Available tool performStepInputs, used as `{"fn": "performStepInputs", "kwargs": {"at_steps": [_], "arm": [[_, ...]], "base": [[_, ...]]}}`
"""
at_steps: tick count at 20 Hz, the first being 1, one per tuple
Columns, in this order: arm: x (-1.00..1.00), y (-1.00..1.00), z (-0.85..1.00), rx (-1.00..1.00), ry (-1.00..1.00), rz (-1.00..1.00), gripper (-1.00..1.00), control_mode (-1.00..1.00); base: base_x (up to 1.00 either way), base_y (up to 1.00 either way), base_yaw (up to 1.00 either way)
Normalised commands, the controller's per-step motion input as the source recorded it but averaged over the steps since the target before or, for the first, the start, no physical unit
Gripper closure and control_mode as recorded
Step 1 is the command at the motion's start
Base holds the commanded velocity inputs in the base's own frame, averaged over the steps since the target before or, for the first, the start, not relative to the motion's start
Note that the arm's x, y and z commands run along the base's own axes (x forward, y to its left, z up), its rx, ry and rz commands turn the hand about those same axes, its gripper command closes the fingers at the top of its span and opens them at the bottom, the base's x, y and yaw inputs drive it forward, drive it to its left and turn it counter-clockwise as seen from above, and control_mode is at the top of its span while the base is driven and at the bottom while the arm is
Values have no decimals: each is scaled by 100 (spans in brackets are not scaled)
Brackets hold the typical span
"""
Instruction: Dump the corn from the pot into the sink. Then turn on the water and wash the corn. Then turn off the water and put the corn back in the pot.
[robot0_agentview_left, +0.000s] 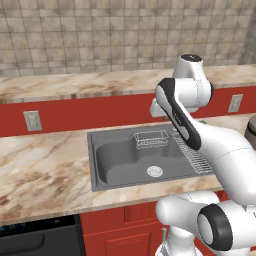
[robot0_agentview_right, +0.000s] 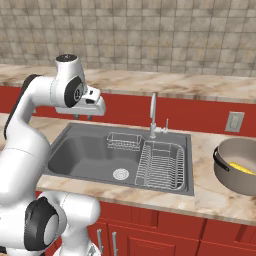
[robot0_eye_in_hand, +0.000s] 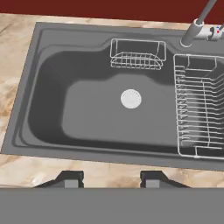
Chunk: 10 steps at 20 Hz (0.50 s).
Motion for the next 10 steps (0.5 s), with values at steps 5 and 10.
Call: {"fn": "performStepInputs", "kwargs": {"at_steps": [5,10], "arm": [[0,-5,0,0,-7,0,-100,-100],[0,-36,-1,2,-5,0,-100,-100]], "base": [[0,0,0],[0,0,0]]}}
